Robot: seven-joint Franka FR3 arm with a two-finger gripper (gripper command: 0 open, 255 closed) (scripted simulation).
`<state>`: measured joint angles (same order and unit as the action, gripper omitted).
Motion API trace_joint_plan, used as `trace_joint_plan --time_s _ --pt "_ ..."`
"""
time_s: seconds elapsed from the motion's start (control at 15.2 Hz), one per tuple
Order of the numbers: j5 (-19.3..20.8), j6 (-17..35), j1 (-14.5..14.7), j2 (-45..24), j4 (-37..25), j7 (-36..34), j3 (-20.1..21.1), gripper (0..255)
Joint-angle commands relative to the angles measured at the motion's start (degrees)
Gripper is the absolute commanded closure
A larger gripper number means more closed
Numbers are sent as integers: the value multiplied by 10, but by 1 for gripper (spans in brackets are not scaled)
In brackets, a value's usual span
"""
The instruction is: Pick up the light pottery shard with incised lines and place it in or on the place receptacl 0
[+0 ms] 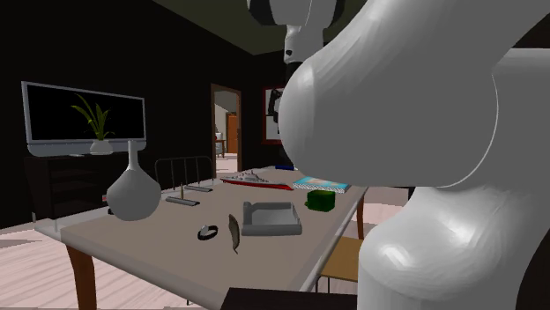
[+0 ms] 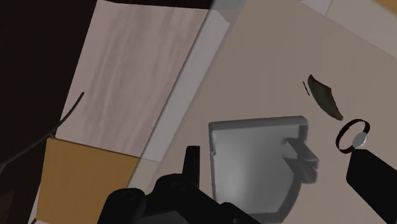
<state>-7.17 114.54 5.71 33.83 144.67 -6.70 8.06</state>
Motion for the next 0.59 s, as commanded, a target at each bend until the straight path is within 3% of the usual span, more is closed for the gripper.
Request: trace_joint_plan --time_s 0.0,0.53 --pt "-2 30 10 -30 4 -6 19 0" --pt "13 150 39 -158 18 -34 88 0"
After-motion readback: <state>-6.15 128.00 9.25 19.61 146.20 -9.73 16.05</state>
